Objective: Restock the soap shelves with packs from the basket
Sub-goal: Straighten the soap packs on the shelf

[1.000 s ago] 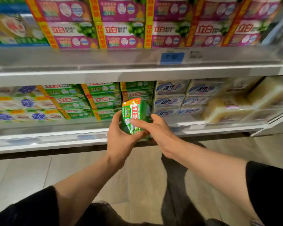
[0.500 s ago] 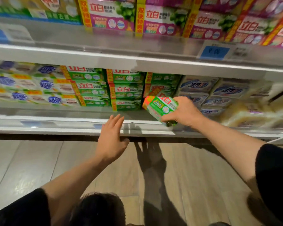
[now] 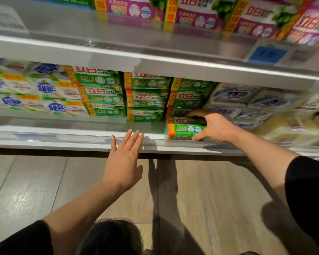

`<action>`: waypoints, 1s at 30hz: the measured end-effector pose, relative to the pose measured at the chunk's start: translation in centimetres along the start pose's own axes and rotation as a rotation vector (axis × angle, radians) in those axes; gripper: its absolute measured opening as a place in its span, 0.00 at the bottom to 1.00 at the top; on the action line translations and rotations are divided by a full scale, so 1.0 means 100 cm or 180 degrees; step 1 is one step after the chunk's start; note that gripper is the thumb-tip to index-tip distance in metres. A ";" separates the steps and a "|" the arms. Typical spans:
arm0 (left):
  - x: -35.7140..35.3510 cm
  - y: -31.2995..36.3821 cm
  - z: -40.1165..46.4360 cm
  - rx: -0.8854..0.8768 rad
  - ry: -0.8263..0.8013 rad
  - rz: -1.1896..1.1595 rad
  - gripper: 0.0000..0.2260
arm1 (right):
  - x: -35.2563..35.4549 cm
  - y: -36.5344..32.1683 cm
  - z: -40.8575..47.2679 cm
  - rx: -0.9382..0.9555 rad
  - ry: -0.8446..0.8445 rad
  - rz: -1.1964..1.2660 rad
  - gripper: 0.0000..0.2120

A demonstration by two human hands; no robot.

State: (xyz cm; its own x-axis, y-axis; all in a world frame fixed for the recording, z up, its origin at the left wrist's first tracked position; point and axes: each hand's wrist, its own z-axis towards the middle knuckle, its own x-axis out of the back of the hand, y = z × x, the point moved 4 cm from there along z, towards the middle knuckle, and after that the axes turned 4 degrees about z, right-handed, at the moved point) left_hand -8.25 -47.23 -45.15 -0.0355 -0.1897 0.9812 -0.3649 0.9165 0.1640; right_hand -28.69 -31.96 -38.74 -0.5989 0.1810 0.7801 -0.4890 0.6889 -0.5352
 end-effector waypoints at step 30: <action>0.295 0.310 -0.150 -0.2797 0.0812 -0.0694 0.29 | 0.197 -0.101 -0.453 -0.0029 0.2983 -0.0973 0.08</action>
State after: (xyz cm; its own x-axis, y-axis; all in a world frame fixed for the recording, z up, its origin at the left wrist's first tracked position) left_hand -6.65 -19.14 -9.58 0.1937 -0.4009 0.8954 0.4972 0.8269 0.2627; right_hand -6.78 -3.56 -3.26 0.2995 0.4746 0.8277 -0.5318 0.8033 -0.2682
